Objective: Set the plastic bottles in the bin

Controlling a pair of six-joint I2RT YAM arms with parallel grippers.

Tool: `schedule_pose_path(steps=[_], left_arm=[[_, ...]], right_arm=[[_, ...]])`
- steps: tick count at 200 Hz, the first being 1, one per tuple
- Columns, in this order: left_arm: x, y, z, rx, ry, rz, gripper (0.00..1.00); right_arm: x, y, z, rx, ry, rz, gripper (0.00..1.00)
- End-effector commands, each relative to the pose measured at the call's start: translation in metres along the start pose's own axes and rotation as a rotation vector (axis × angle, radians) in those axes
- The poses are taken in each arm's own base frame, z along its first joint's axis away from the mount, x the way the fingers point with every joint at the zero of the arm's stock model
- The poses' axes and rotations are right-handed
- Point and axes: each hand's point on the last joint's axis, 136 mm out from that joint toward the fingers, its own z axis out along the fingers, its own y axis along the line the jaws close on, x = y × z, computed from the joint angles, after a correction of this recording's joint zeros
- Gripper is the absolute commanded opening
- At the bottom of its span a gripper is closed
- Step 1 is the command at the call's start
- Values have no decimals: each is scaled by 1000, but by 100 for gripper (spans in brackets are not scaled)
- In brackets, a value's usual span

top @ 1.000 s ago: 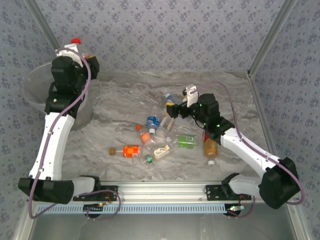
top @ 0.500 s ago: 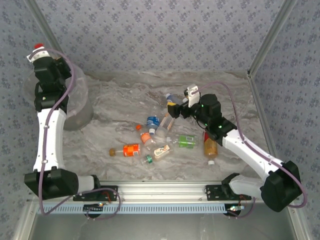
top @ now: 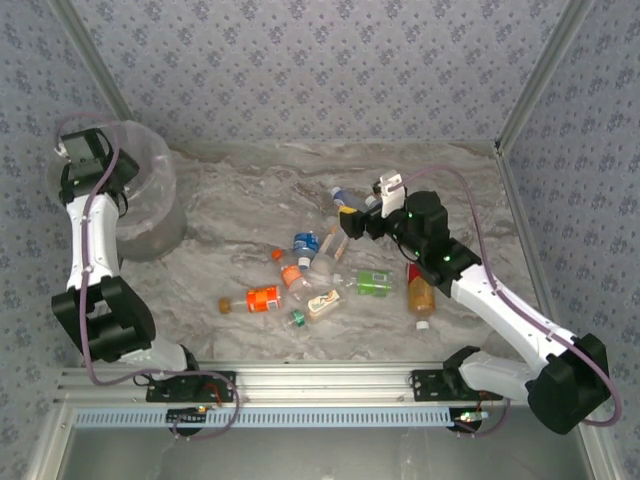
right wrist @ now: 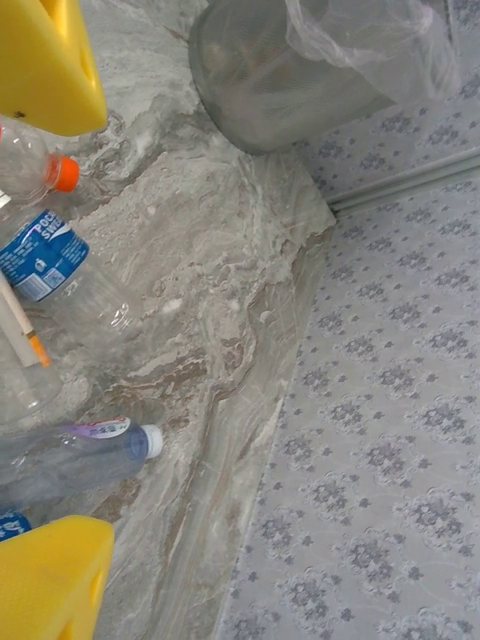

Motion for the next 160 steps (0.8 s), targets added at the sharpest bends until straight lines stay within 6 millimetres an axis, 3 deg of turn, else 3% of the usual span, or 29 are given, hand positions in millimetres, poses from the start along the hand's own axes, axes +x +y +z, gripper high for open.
schedule_pose_path(steps=[1,23,74,94,160], left_arm=[[21,-1,10,10,104,-34,51],[31,7,20,-33,153,-49,62],[31,6,21,-35,162,-59,71],[31,5,18,-29,160,-74,75],[9,-18,-22,98,90,-85,94]], right_arm=[[10,-19,-9,120,47,36,100],[27,-37,-16,206,107,86,100],[65,-69,-40,388,226,209,100],[94,-88,-55,506,313,317,100],[179,-91,-107,633,666,476,100]])
